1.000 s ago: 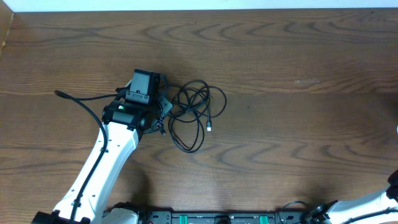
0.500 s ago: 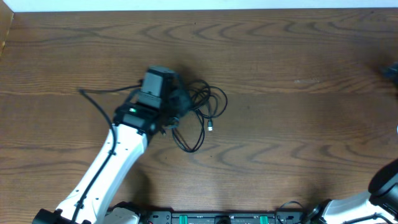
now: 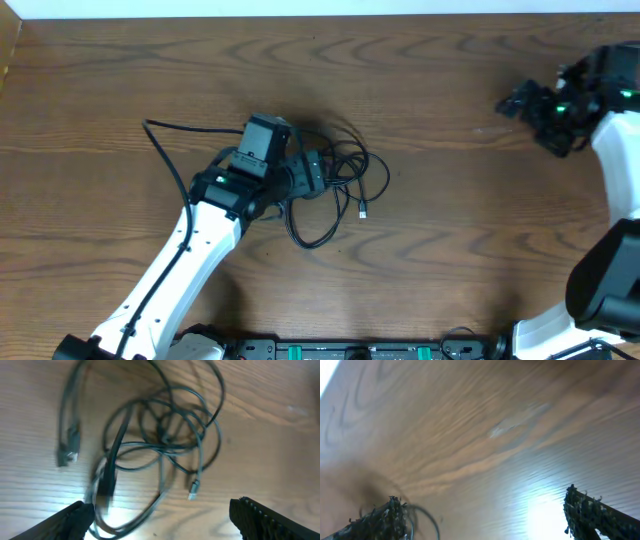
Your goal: Untangle cables
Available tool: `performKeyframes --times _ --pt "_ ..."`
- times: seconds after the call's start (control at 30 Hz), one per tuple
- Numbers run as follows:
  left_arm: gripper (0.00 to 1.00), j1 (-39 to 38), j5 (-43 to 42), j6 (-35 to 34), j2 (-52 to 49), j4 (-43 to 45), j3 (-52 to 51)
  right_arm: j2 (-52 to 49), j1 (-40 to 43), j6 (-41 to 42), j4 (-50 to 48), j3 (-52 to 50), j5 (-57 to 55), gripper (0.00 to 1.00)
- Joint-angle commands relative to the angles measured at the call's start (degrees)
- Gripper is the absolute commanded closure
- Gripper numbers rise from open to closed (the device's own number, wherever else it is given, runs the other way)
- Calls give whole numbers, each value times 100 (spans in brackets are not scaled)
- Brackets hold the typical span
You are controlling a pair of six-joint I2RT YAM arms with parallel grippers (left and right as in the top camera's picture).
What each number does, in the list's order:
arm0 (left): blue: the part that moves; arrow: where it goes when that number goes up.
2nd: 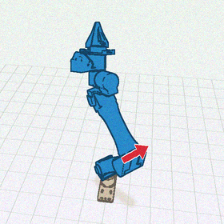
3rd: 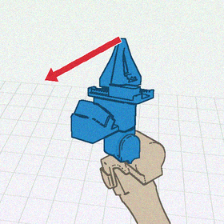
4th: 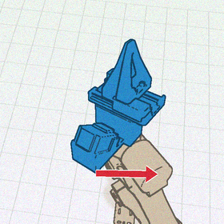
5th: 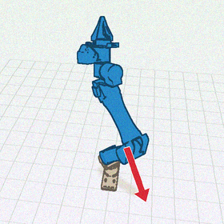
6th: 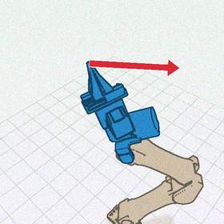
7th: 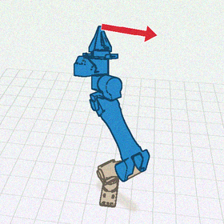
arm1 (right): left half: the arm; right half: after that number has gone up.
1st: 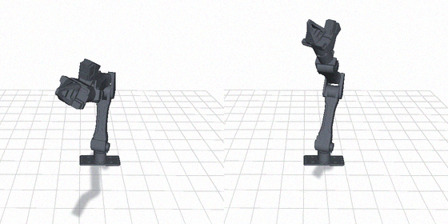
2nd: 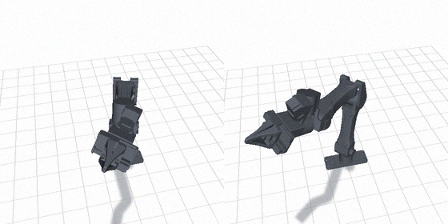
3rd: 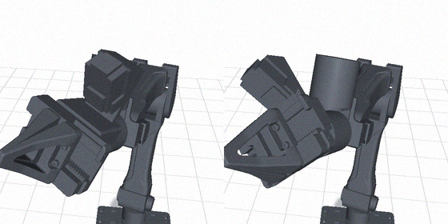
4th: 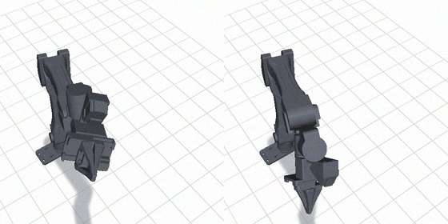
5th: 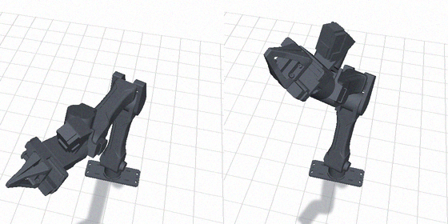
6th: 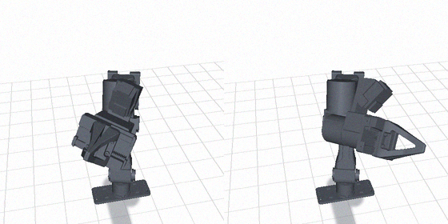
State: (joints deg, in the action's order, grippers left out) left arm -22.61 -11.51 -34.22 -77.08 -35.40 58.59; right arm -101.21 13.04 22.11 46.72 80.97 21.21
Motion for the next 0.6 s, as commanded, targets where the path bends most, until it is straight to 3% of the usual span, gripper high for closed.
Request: performKeyframes --times 0.0,0.1,0.3,0.57 --pt "7 214 195 160 197 -9 61 79 -516 -146 7 -197 17 1" --pt "7 514 337 68 380 -42 61 79 -1056 -271 -72 -365 44 1" --pt "6 1294 1211 -1228 584 -678 61 79 -2249 -960 -623 -872 33 1" --pt "6 2184 1220 -1716 560 -1357 61 79 -3453 -1032 -2367 -1921 9 1"
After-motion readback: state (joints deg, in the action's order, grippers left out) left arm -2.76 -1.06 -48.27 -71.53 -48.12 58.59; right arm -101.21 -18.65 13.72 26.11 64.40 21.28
